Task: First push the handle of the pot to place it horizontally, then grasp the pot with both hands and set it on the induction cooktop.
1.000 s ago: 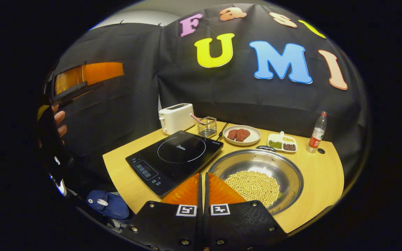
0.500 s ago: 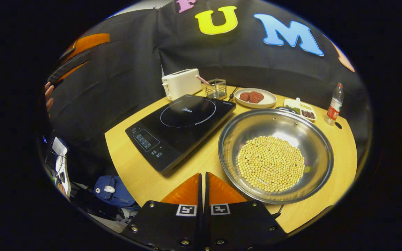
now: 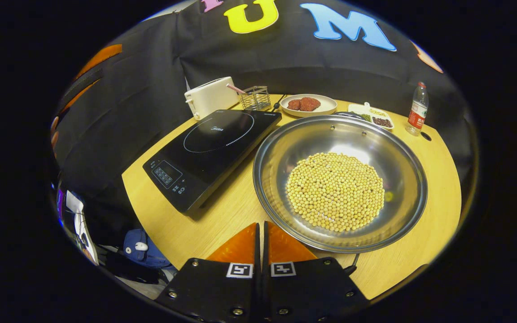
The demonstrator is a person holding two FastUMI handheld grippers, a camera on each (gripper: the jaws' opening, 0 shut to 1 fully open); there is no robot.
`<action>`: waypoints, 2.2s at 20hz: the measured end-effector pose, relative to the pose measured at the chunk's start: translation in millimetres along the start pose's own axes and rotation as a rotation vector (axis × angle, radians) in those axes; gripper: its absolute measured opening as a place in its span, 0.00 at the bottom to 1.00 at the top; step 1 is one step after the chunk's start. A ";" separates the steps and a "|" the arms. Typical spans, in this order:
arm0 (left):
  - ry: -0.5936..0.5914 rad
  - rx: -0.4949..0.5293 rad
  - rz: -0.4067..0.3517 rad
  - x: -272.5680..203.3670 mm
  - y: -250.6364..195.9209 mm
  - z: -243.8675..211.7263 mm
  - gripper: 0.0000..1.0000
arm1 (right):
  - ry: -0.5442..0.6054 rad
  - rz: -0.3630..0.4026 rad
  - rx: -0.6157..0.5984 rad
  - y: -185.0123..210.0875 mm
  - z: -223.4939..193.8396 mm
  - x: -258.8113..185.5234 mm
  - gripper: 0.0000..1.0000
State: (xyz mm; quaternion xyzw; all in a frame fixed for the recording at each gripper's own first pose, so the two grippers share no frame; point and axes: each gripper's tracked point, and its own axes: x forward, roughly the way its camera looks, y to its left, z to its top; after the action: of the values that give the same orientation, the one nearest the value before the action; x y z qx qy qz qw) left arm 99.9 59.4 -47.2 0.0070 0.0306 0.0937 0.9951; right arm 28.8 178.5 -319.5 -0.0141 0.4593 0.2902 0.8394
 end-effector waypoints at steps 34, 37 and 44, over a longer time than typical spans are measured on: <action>0.045 -0.021 -0.116 19.6 -44.4 -22.1 0.99 | 0.149 -0.436 -0.062 -165.6 -27.5 -44.8 0.00; 0.046 -0.015 -0.117 19.2 -43.1 -21.8 0.99 | 0.130 -0.491 -0.086 -185.2 -19.8 -47.0 0.01; 0.060 -0.010 -0.117 24.7 -43.7 -27.1 0.95 | 0.085 -0.567 -0.143 -214.8 -4.2 -39.9 0.01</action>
State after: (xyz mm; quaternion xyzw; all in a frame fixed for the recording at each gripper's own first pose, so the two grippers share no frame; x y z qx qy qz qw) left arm 130.6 21.2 -76.6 -0.0027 0.0603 0.0357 0.9975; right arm 116.7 -20.1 -343.0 -0.2131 0.4503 0.0750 0.8638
